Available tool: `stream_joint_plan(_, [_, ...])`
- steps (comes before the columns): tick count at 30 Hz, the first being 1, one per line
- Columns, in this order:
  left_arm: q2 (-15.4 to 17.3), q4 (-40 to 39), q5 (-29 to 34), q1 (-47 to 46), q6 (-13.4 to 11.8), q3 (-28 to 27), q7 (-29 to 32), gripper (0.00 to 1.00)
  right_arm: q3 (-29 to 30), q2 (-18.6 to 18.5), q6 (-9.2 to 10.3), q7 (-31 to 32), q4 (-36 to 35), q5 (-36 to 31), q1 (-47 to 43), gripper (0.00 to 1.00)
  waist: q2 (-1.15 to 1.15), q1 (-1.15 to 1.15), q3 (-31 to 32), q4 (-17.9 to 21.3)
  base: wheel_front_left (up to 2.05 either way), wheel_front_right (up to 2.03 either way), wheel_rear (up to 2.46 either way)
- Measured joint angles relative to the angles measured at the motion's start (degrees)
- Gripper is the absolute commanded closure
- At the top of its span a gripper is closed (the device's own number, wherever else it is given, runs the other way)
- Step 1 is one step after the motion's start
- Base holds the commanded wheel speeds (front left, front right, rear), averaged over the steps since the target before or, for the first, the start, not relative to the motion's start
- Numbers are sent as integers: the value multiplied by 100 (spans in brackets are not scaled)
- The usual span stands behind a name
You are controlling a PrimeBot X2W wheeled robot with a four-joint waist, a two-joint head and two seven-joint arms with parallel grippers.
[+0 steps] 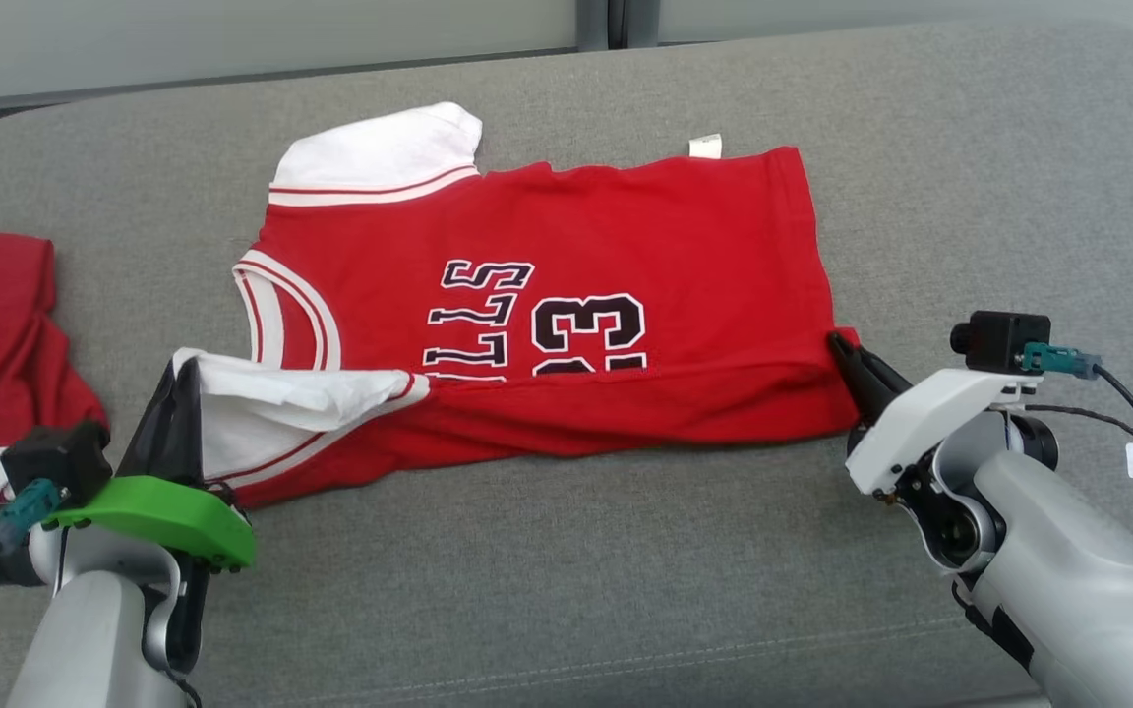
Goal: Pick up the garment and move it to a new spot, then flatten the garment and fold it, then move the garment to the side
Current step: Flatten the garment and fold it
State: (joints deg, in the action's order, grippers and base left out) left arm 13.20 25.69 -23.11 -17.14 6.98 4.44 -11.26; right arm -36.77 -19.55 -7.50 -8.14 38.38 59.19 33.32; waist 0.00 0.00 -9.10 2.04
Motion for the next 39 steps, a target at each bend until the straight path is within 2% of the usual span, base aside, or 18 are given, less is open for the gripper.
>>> stream_joint_plan(12, [122,1546,-261,-1132,36,556,-89,100,-283,303,1,-29,787,124,641,100,0,0,-460,36,0,0,0])
stream_joint_plan(23, [221,2226,-708,-1602,41,1268,-305,100,-611,376,0,-243,1174,208,957,100,0,0,-612,85,0,0,0])
stream_joint_plan(24, [225,2269,-749,-1627,41,1304,-330,58,-638,392,0,-257,1195,224,967,76,0,0,-607,87,0,0,0])
stream_joint_plan(25, [242,2294,-762,-1642,41,1344,-344,0,-670,400,0,-290,1212,225,973,36,0,0,-597,90,0,0,0])
stream_joint_plan(26, [258,2316,-768,-1650,41,1371,-346,0,-700,397,0,-343,1226,225,980,0,0,0,-582,90,0,0,0])
stream_joint_plan(30, [277,2334,-826,-1633,41,1370,-353,0,-809,360,0,-446,1281,256,968,0,0,0,-467,85,0,0,0])
stream_joint_plan(39, [212,1483,-571,-846,41,715,-371,0,-918,108,0,-655,1147,263,683,0,0,0,-94,69,0,0,0])
